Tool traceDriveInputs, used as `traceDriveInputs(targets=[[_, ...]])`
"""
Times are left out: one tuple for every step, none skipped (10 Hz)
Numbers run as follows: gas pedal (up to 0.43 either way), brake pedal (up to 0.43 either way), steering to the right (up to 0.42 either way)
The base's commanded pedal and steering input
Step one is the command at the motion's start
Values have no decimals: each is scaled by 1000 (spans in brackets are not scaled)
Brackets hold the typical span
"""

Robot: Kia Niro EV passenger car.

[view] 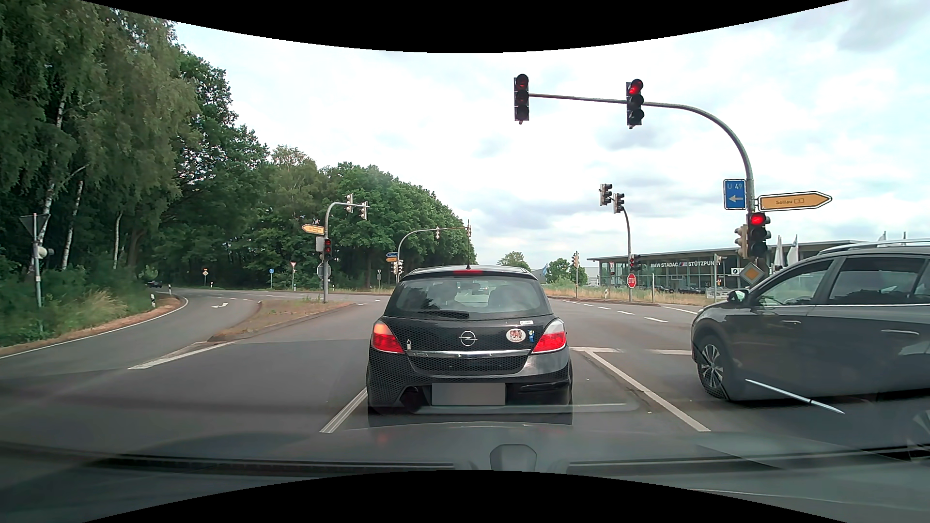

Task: Follow the waypoints while adhering to traffic rules and regulations

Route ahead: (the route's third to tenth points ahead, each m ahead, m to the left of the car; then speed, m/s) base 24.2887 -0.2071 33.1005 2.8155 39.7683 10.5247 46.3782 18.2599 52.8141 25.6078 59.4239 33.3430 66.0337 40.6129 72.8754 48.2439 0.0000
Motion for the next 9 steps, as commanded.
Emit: traceDriveInputs(targets=[[0,268,-4],[0,268,-4],[0,268,-4],[0,165,-4],[0,0,-4],[0,0,-4],[87,0,-4],[150,0,-4],[228,0,-4]])
